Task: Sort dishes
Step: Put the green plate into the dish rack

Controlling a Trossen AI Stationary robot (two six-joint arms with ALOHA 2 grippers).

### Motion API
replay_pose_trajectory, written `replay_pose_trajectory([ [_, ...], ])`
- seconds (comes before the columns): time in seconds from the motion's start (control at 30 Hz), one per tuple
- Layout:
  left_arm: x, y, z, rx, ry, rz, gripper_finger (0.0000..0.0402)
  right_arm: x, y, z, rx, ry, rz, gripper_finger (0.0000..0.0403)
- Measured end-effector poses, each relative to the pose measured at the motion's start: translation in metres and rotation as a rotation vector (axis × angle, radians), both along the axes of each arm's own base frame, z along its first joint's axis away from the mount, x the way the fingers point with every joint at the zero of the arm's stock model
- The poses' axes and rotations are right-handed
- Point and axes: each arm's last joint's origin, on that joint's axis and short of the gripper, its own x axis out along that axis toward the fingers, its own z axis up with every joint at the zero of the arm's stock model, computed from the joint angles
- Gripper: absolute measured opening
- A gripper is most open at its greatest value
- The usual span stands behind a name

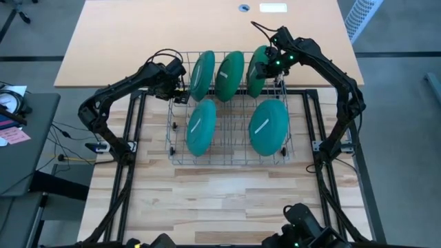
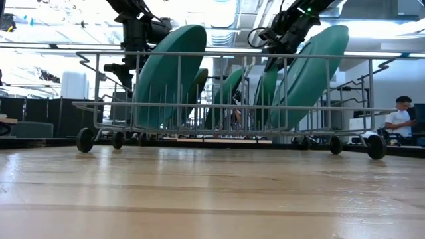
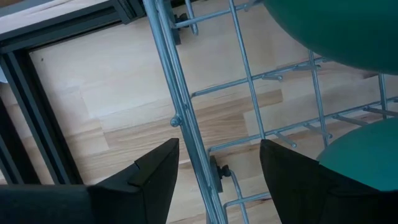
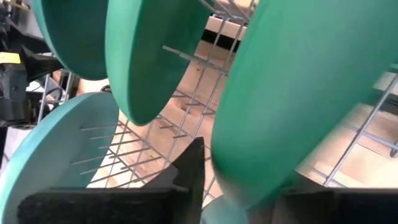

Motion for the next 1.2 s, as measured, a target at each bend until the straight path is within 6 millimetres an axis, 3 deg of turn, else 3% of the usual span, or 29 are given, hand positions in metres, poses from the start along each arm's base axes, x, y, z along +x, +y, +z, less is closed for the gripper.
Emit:
replay_pose_trajectory([
  [0.3,0.0,0.0,0.0,0.0,0.001,-0.001,0.0219,-0.002,0.001,0.006,-0.008,-0.02,-0.006,0.0176],
  [0.5,0.0,0.0,0.0,-0.001,0.001,-0.002,0.0219,-0.003,0.001,0.019,-0.056,-0.024,-0.023,0.0211],
  [1.03,0.0,0.0,0.0,0.0,0.0,-0.001,0.0219,-0.024,0.006,0.045,-0.05,0.02,-0.01,0.0222],
  [1.2,0.0,0.0,0.0,-0.001,0.001,-0.001,0.0219,-0.026,0.008,0.062,-0.106,-0.012,-0.015,0.0222],
])
